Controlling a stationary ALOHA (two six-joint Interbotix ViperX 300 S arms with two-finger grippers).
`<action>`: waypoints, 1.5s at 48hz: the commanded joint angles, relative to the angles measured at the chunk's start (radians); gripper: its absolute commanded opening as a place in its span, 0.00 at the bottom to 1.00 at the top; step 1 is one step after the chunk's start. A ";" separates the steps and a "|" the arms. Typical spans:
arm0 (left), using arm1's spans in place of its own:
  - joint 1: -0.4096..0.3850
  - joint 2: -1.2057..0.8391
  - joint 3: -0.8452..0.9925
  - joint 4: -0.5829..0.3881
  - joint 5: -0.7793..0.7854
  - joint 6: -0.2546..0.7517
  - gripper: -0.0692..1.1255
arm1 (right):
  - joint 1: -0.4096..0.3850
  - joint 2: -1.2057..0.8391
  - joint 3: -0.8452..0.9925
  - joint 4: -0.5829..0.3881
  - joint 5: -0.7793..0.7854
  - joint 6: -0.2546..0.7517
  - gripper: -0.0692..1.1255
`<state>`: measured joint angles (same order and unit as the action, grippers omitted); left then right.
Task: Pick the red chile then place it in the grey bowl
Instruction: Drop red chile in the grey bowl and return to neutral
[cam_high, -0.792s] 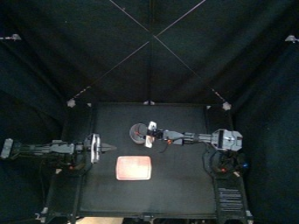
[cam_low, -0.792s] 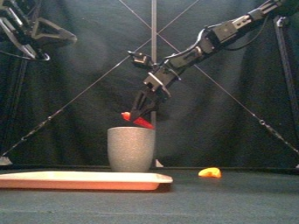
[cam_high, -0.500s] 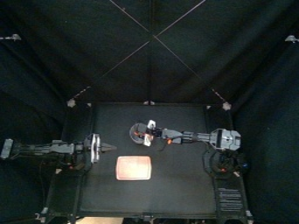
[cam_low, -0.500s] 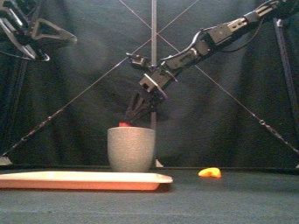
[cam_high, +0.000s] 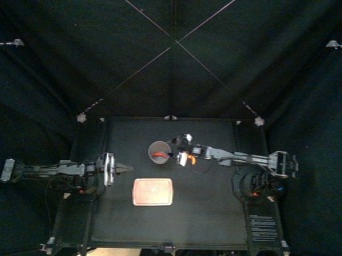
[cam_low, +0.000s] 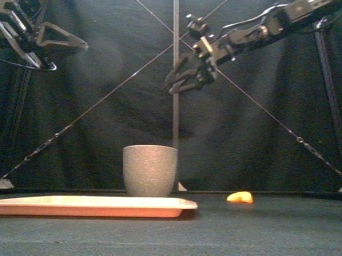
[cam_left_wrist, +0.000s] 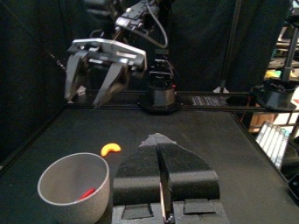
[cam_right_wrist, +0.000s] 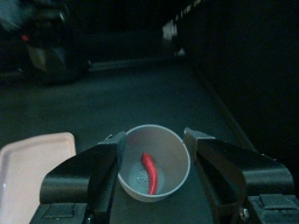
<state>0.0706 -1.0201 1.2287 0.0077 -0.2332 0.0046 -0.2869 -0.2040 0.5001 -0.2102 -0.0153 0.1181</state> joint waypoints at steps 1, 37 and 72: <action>0.006 0.002 -0.012 0.002 -0.006 0.002 0.03 | 0.026 -0.199 0.120 0.025 -0.097 0.005 0.81; 0.021 0.000 -0.011 0.002 -0.005 0.000 0.03 | 0.288 -0.893 0.620 0.172 -0.025 0.008 0.81; 0.023 -0.005 -0.009 0.003 -0.005 0.000 0.03 | 0.279 -0.965 0.663 0.140 -0.015 0.006 0.81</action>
<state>0.0905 -1.0262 1.2318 0.0092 -0.2332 0.0046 -0.0061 -1.1750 1.1750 -0.0675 -0.0276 0.1227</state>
